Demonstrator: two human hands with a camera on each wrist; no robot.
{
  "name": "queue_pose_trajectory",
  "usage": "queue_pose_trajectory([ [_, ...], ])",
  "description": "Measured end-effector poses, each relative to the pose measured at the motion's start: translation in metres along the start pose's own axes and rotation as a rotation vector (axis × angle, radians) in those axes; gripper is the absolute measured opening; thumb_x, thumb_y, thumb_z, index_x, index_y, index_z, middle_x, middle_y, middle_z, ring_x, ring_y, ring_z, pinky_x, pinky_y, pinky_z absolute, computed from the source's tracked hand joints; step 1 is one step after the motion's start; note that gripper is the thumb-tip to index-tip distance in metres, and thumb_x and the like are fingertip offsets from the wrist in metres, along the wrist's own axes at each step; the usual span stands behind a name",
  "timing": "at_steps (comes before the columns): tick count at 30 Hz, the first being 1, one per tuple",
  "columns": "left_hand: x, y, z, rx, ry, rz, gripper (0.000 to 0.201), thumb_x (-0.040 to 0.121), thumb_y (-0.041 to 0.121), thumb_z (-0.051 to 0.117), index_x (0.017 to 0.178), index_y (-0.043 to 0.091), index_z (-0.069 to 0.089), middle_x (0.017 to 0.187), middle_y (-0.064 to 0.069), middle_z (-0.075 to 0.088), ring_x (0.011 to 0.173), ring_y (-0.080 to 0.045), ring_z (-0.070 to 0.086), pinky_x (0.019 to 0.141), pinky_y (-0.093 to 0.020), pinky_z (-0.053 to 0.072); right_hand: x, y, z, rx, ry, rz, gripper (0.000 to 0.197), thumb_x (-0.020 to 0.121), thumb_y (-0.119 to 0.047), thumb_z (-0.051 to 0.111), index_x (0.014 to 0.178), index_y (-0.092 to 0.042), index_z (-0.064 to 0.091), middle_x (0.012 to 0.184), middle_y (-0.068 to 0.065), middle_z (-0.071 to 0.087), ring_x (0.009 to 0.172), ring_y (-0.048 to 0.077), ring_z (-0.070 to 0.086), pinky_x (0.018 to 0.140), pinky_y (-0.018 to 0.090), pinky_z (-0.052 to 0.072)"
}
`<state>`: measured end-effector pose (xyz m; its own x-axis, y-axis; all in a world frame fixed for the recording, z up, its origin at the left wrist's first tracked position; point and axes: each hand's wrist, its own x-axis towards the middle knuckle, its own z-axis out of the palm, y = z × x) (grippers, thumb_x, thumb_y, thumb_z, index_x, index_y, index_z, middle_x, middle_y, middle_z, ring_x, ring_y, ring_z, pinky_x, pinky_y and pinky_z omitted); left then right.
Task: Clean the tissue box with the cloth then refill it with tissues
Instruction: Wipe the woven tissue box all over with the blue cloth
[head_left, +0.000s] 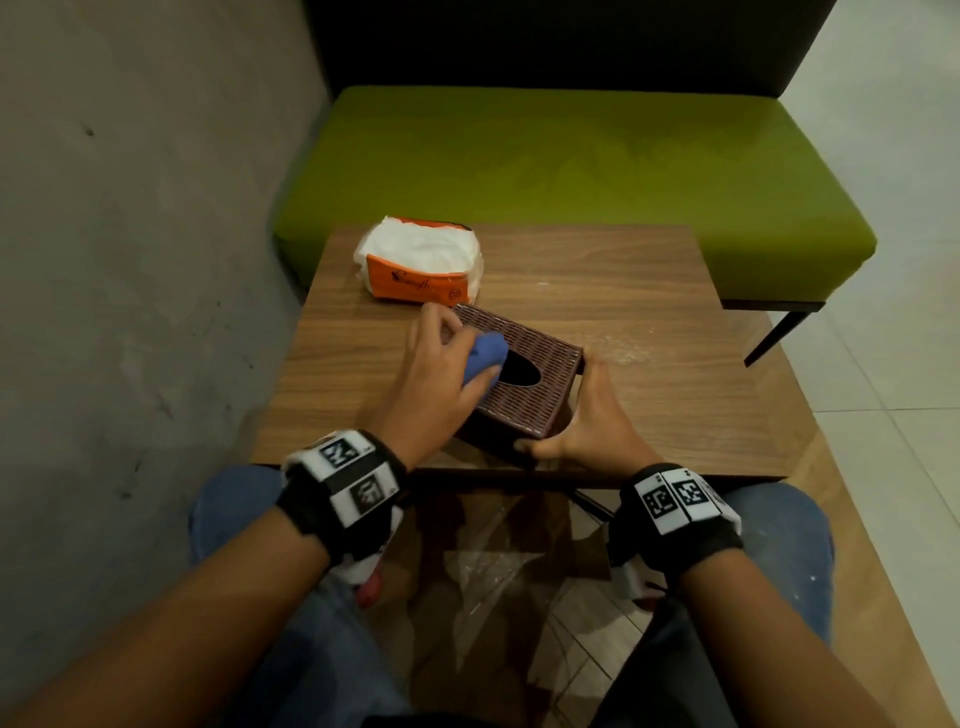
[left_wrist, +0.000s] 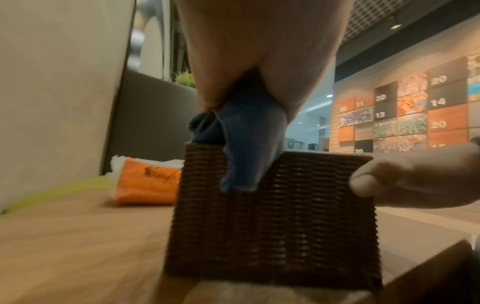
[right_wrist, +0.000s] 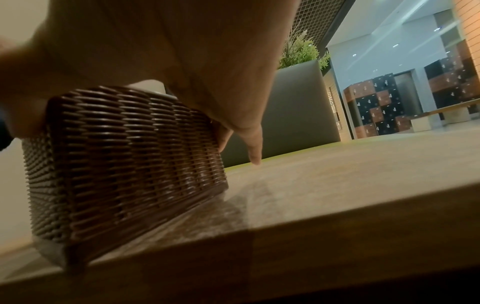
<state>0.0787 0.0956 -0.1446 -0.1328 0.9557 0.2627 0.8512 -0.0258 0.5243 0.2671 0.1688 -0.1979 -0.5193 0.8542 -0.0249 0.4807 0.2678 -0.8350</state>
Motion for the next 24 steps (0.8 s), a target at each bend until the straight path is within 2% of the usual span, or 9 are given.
queue_pose_trajectory([
  [3,0.023,0.014,0.002,-0.232,-0.097,-0.101,0.043,0.086,0.029,0.066,0.12,0.014,0.045,0.109,0.0,0.047,0.101,-0.013,0.048,0.088,-0.025,0.039,0.001,-0.004,-0.002,-0.01,-0.016,0.026,0.121,0.038,-0.048,0.088,0.138,-0.015,0.027,0.129,-0.003,0.037,0.122,0.013,0.043,0.106,0.038,0.041],
  [5,0.036,0.009,-0.008,-0.326,-0.158,-0.083,0.036,0.084,0.027,0.068,0.114,0.015,0.051,0.107,0.002,0.057,0.1,-0.012,0.054,0.087,-0.027,0.043,0.001,-0.004,-0.002,-0.006,-0.019,0.039,0.12,0.036,-0.053,0.085,0.136,-0.02,0.028,0.13,-0.002,0.04,0.122,0.015,0.045,0.105,0.041,0.043],
  [8,0.051,0.002,-0.024,-0.11,-0.433,0.047,0.022,0.087,0.033,0.065,0.104,0.019,0.062,0.103,0.002,0.067,0.095,-0.014,0.06,0.082,-0.032,0.046,0.003,-0.003,-0.004,-0.008,-0.015,0.039,0.115,0.036,-0.054,0.085,0.133,-0.026,0.029,0.129,-0.001,0.042,0.12,0.015,0.048,0.102,0.043,0.045],
  [9,0.054,0.004,-0.023,-0.006,-0.539,0.078,0.023,0.088,0.036,0.062,0.103,0.02,0.063,0.101,0.002,0.067,0.092,-0.015,0.059,0.079,-0.031,0.045,0.003,-0.003,-0.004,-0.014,-0.02,0.041,0.115,0.036,-0.055,0.084,0.133,-0.026,0.029,0.129,-0.001,0.042,0.12,0.015,0.048,0.102,0.043,0.045],
  [11,0.06,0.011,-0.015,0.166,-0.647,0.11,0.027,0.089,0.041,0.059,0.1,0.016,0.063,0.096,-0.001,0.066,0.086,-0.017,0.057,0.071,-0.031,0.04,0.004,-0.005,-0.004,-0.028,-0.042,0.05,0.116,0.036,-0.057,0.083,0.133,-0.029,0.027,0.13,-0.001,0.042,0.12,0.016,0.048,0.102,0.044,0.045],
  [15,0.067,0.022,-0.003,0.181,-0.69,0.055,0.032,0.088,0.041,0.06,0.092,0.01,0.067,0.09,-0.01,0.067,0.082,-0.024,0.059,0.068,-0.033,0.042,0.004,-0.006,-0.004,-0.083,-0.044,0.044,0.117,0.036,-0.06,0.079,0.134,-0.027,0.025,0.13,0.0,0.043,0.121,0.02,0.049,0.103,0.05,0.041],
  [19,0.068,0.018,-0.012,0.164,-0.782,0.108,0.023,0.088,0.033,0.062,0.101,0.014,0.067,0.098,-0.005,0.068,0.089,-0.021,0.06,0.079,-0.035,0.048,0.005,-0.009,-0.009,-0.119,-0.073,0.049,0.117,0.034,-0.06,0.078,0.133,-0.025,0.027,0.129,-0.004,0.043,0.12,0.017,0.048,0.104,0.052,0.038],
  [22,0.073,0.014,-0.029,0.28,-0.859,0.174,0.024,0.088,0.029,0.063,0.11,0.02,0.066,0.104,0.001,0.066,0.088,-0.013,0.055,0.074,-0.027,0.04,0.007,-0.011,-0.013,-0.157,-0.105,0.039,0.123,0.032,-0.063,0.075,0.137,-0.02,0.027,0.131,-0.003,0.042,0.123,0.018,0.046,0.106,0.054,0.036],
  [24,0.076,0.012,-0.034,0.406,-0.852,0.222,0.023,0.089,0.031,0.062,0.111,0.026,0.065,0.1,0.006,0.063,0.087,-0.009,0.049,0.071,-0.026,0.033,0.008,-0.011,-0.015,-0.173,-0.116,0.031,0.125,0.032,-0.065,0.074,0.138,-0.02,0.026,0.132,-0.003,0.041,0.124,0.018,0.046,0.106,0.055,0.035],
])
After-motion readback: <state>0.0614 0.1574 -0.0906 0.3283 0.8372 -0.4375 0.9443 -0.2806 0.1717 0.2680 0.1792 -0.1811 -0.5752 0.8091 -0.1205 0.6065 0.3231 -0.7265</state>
